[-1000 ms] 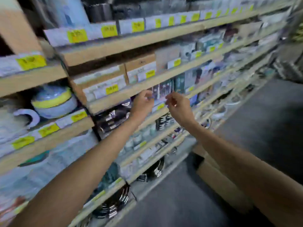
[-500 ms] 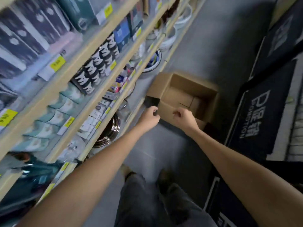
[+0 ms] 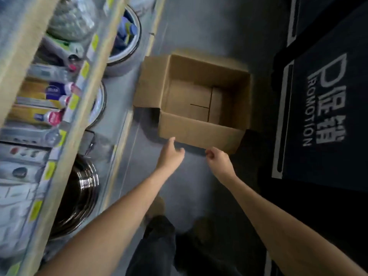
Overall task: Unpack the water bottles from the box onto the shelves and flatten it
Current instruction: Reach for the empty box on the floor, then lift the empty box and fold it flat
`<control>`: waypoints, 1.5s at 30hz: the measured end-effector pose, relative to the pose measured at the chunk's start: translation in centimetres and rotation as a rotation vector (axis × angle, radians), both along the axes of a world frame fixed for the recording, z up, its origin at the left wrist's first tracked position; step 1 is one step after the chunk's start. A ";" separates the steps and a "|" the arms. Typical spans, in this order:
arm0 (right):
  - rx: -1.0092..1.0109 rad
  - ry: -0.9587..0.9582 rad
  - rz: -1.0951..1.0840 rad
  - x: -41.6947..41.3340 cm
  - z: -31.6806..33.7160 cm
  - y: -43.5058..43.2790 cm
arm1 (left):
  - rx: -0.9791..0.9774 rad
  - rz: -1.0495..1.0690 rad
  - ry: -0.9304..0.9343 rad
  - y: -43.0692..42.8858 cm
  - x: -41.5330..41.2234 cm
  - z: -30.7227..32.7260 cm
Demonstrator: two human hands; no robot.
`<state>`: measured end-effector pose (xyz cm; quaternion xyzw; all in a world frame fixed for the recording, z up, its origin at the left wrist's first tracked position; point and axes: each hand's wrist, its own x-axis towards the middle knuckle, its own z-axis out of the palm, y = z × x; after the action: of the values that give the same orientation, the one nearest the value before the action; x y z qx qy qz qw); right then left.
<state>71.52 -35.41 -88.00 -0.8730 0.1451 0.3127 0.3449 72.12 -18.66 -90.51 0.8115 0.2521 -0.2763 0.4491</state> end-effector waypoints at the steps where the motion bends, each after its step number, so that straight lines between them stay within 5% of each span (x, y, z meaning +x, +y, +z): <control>1: 0.021 0.004 -0.037 0.8 -5.5 -0.2 | 0.001 0.015 -0.002 -0.1 1.2 -5.3; 11: 0.236 0.093 -0.423 2.9 -28.9 -1.2 | 0.014 0.337 -0.109 1.1 6.1 -25.3; 19: 0.990 0.159 -0.997 5.5 -39.2 -1.6 | -0.082 0.462 -0.308 3.8 11.5 -33.8; 22: 1.137 0.191 -1.076 5.7 -38.6 -2.3 | 0.049 0.372 -0.285 4.7 12.0 -33.6; 26: 1.234 0.161 -1.162 5.1 -35.2 -4.6 | -0.018 0.330 -0.296 3.1 11.1 -31.0; 33: 1.162 -0.119 -1.165 9.0 -24.4 -7.6 | -0.160 0.398 -0.361 0.4 11.7 -22.9; 39: 1.090 -0.334 -1.065 11.6 -13.8 -7.3 | -0.416 0.411 -0.448 0.6 14.1 -12.8; 45: 1.117 -0.497 -1.036 13.2 -6.6 -4.6 | -0.936 0.534 -0.546 1.4 14.0 -6.2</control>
<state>84.70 -40.05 -94.59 -0.4371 0.2731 -0.0645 0.8545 86.09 -17.27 -96.74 0.4781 0.1743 -0.0172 0.8607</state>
